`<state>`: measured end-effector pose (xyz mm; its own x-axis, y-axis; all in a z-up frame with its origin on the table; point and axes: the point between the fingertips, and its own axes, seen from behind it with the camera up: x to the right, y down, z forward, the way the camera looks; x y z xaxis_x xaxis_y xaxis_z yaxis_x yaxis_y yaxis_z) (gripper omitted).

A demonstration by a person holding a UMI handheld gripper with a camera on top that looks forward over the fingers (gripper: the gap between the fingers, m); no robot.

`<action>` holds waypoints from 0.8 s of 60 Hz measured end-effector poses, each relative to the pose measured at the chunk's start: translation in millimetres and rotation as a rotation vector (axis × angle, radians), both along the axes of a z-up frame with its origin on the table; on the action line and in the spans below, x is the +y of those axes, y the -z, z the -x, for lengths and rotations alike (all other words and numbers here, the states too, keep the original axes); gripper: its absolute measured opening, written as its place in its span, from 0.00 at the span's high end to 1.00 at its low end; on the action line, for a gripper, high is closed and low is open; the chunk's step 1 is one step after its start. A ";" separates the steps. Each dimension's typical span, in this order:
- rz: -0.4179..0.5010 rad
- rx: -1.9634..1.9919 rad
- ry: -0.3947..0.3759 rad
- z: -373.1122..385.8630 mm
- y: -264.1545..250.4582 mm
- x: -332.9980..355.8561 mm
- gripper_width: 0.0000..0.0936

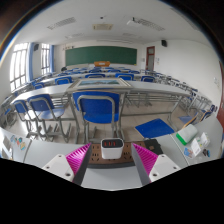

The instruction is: Unplug charger

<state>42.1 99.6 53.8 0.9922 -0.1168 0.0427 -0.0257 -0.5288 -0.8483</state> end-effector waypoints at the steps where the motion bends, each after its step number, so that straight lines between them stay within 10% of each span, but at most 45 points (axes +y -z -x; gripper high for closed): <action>1: 0.000 0.000 -0.003 -0.1 2.3 6.0 0.16; 11: 0.016 -0.012 0.002 -6.3 24.1 36.5 0.54; 33: 0.045 0.061 -0.022 -6.0 18.4 33.0 0.76; 42: -0.391 0.073 -0.029 -40.8 -210.4 52.4 0.77; 48: -0.488 0.047 -0.012 -90.3 -274.4 59.0 0.77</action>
<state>132.4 158.6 328.2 0.9931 -0.1006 -0.0595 -0.0668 -0.0701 -0.9953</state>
